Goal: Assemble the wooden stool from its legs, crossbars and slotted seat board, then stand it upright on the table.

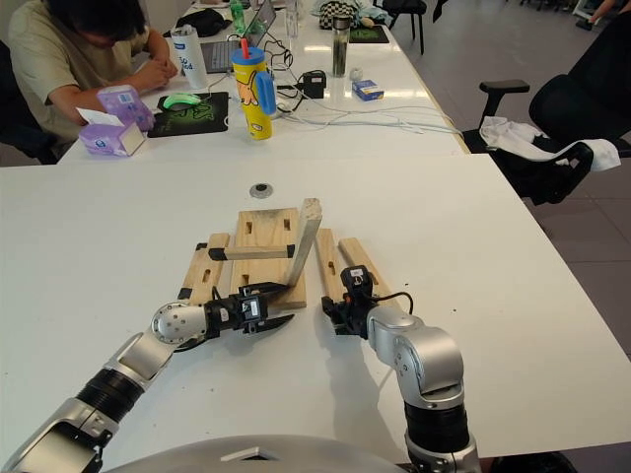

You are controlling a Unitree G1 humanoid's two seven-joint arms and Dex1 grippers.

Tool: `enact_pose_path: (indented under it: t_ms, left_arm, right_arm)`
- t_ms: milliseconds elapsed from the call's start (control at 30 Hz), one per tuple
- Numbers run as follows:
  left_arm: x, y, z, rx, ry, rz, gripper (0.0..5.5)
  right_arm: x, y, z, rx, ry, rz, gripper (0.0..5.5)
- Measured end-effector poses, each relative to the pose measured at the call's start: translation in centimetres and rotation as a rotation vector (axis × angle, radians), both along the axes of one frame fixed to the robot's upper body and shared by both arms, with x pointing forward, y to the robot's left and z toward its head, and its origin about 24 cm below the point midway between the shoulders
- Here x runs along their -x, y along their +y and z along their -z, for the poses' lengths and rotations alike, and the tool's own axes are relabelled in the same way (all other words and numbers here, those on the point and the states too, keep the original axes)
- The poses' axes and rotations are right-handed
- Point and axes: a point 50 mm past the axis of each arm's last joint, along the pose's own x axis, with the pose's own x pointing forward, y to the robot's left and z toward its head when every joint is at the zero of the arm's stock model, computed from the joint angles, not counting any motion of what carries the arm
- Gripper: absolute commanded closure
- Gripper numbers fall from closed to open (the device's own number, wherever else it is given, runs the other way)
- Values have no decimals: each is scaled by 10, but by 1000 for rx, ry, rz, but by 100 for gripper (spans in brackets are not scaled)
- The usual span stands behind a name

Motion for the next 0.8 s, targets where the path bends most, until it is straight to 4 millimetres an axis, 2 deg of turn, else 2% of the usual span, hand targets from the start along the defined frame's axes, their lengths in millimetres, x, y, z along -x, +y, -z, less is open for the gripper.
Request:
enact_pose_path:
  t_ms: [133, 367, 533, 667, 767, 800]
  left_arm:
    - [0, -2, 1, 2, 3, -2, 256]
    - [-10, -17, 6, -7, 1, 44, 256]
    - [-12, -22, 7, -1, -25, 53, 256]
    - [-7, -18, 3, 43, -58, 12, 256]
    - [9, -11, -4, 102, -33, -22, 256]
    - [13, -8, -13, 131, -33, -40, 256]
  right_arm:
    - [-9, 3, 4, 60, -22, -5, 234]
    - [-17, -3, 14, 105, -69, 28, 339]
    - [-18, -5, 17, 109, -139, 20, 344]
    - [-30, -9, -3, 30, -317, 93, 344]
    - [-41, -23, -27, -35, -474, 190, 344]
    - [-44, -27, -34, -66, -518, 217, 344]
